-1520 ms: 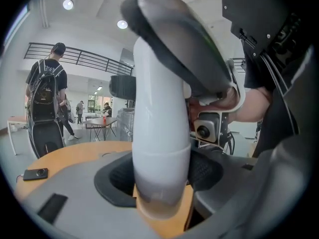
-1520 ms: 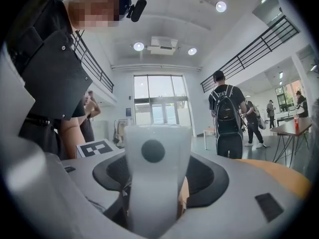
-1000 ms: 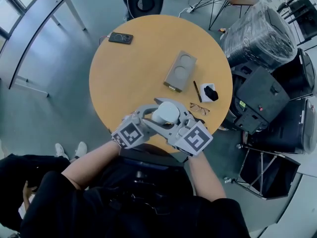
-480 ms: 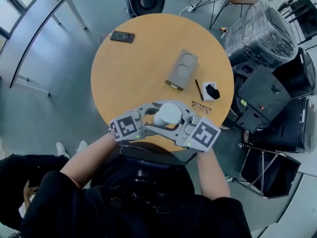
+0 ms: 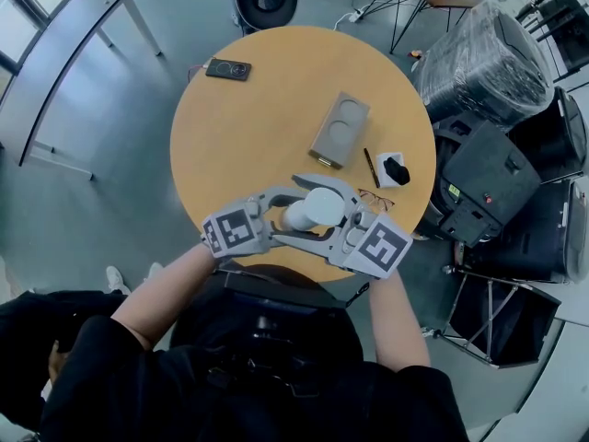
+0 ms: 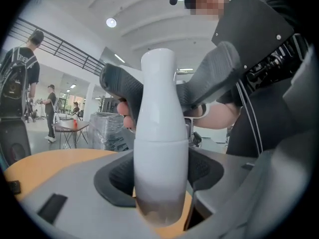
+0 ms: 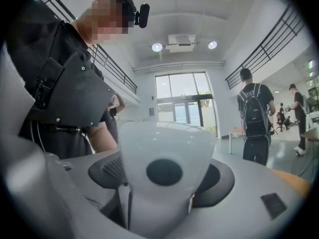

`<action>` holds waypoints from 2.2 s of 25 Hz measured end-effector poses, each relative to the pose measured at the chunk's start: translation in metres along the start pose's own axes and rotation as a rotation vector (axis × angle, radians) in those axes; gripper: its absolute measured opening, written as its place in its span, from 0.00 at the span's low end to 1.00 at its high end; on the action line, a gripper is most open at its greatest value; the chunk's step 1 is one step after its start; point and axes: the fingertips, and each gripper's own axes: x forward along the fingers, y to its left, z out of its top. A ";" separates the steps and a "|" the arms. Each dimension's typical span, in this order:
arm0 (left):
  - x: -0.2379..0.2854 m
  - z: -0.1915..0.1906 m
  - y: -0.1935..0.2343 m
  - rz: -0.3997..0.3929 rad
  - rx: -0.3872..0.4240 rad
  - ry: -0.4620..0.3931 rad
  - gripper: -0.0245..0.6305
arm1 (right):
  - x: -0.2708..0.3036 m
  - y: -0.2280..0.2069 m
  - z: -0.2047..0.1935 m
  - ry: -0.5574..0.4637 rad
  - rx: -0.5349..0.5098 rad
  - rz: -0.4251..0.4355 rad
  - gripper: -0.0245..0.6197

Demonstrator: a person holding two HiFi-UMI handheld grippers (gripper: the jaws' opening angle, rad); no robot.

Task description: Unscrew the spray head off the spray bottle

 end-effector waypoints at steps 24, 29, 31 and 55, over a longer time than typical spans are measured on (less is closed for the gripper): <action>0.000 -0.001 -0.031 -0.230 0.007 -0.029 0.50 | -0.011 0.024 -0.003 -0.052 0.060 0.152 0.33; 0.000 -0.005 -0.064 -0.364 0.029 0.021 0.50 | -0.022 0.054 -0.002 -0.059 0.111 0.373 0.34; 0.004 -0.003 -0.058 -0.313 0.022 0.013 0.50 | -0.023 0.048 -0.003 -0.052 0.104 0.331 0.35; -0.009 0.001 0.074 0.541 -0.054 0.066 0.50 | -0.021 -0.069 -0.023 -0.050 0.175 -0.625 0.60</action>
